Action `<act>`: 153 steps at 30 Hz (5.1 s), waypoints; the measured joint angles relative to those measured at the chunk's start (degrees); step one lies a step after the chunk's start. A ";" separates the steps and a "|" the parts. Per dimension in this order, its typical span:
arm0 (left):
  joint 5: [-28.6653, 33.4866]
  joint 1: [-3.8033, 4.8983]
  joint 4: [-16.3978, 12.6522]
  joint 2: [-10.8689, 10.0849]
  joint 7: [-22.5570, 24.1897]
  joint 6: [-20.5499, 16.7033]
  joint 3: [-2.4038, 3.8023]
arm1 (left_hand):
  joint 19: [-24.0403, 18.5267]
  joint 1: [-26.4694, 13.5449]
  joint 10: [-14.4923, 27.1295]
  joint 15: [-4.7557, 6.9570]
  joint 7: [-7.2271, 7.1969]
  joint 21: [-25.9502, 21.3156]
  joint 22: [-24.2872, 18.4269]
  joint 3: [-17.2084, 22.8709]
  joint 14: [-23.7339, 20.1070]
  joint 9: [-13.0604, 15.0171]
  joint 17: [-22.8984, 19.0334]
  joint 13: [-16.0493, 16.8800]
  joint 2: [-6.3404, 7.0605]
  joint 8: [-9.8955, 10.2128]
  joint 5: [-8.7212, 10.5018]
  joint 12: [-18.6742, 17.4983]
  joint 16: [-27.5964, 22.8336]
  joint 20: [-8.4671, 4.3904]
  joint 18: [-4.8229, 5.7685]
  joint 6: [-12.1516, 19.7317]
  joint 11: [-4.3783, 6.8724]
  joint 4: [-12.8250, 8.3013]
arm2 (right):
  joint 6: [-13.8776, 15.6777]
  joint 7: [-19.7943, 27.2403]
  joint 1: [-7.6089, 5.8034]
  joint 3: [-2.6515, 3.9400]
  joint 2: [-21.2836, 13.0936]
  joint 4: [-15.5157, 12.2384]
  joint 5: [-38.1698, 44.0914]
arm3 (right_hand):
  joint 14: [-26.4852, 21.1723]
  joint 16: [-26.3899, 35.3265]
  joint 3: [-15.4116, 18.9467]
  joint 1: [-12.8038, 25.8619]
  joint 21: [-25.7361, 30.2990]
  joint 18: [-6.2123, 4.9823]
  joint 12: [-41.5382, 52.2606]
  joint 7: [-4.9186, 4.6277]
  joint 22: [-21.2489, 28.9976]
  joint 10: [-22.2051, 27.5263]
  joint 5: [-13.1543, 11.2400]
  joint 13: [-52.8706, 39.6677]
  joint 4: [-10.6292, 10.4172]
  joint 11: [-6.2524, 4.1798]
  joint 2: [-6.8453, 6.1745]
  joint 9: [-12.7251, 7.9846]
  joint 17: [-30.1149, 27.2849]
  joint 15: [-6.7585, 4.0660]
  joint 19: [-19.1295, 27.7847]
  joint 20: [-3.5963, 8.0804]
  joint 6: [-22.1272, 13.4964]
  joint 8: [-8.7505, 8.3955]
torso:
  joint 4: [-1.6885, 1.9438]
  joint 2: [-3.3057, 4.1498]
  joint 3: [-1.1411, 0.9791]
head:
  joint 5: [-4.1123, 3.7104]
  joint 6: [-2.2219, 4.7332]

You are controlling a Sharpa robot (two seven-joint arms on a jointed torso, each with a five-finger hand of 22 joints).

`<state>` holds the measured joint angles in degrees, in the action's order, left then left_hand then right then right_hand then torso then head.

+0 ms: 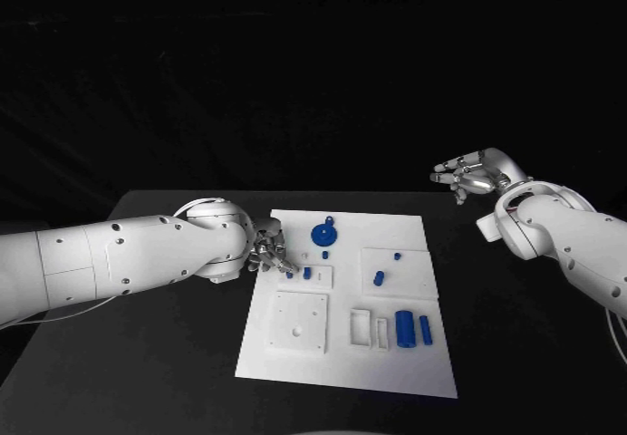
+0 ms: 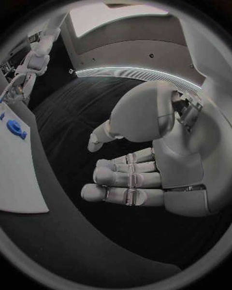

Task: Assemble the parts on the task board

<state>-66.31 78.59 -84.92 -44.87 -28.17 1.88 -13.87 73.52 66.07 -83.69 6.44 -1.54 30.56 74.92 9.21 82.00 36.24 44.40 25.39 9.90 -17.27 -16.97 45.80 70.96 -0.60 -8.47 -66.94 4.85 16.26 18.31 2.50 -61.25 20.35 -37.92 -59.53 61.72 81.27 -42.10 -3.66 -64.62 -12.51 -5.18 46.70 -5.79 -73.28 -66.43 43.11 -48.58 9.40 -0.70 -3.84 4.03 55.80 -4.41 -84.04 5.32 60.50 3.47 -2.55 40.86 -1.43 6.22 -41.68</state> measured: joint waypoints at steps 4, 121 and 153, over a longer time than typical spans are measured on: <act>0.29 0.00 0.02 -0.06 0.04 -0.62 0.01 | 0.14 -0.81 0.00 0.00 0.00 0.00 0.00 0.06 0.00 0.06 0.00 0.00 -0.24 0.00 0.50 0.00 0.00 -0.14 0.00 0.00 0.00 0.06 | 0.00 0.01 0.00 0.00 0.01 0.02 -0.02 | 0.00 0.00 0.00 0.00 0.00 0.00 0.00 0.00 0.00 0.00 0.00 0.00 0.00 0.00 0.00 0.00 0.00 0.00 0.00 0.00 0.00 0.00 | 0.00 0.00 -0.01 | 0.00 0.05; -20.23 -3.00 11.54 10.96 27.04 -11.12 0.10 | -3.26 14.42 13.66 -5.22 7.67 -6.17 0.03 7.91 -8.29 -32.43 -25.45 -22.02 -3.63 13.48 7.52 -42.17 -4.39 -1.44 2.03 3.16 -8.42 -20.55 | 0.81 1.98 0.03 0.00 -0.08 -0.75 -1.83 | 0.01 18.06 -2.93 -0.24 8.19 0.35 -12.80 -0.29 29.02 -2.07 0.17 21.12 0.08 0.80 -0.69 -0.03 -9.51 1.24 0.32 -0.93 -0.70 0.00 | -0.01 -0.02 -0.04 | -1.15 0.17; -20.18 -3.21 11.27 10.78 26.90 -11.54 0.09 | -1.86 16.99 8.18 -3.66 6.81 -4.62 0.00 10.66 -5.48 -32.44 -24.79 -22.07 -8.11 13.96 11.39 -42.56 -3.94 -2.89 3.28 -2.19 -6.74 -21.89 | 0.81 1.99 0.04 0.00 -0.01 -0.69 -1.88 | 0.00 18.05 -2.93 -0.24 8.19 0.35 -12.80 -0.21 29.74 -2.07 0.17 21.38 0.08 0.80 -0.69 -0.02 -9.53 1.23 0.32 -0.92 -0.61 0.00 | -0.01 -0.04 -0.02 | -1.21 0.29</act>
<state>-86.49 75.38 -73.65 -34.09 -1.26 -9.66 -13.78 71.66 83.07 -75.51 2.78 5.27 25.94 74.93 19.87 76.52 3.80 19.61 3.32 1.79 -3.30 -5.57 3.25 67.02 -3.50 -5.20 -69.13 -1.89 -5.63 19.12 4.49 -61.22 20.35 -37.93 -60.21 59.84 81.27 -24.05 -6.59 -64.85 -4.32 -4.83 33.90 -6.00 -43.54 -68.50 43.28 -27.20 9.49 0.10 -4.53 4.01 46.27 -3.17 -83.72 4.40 59.88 3.47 -2.56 40.82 -1.44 5.01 -41.39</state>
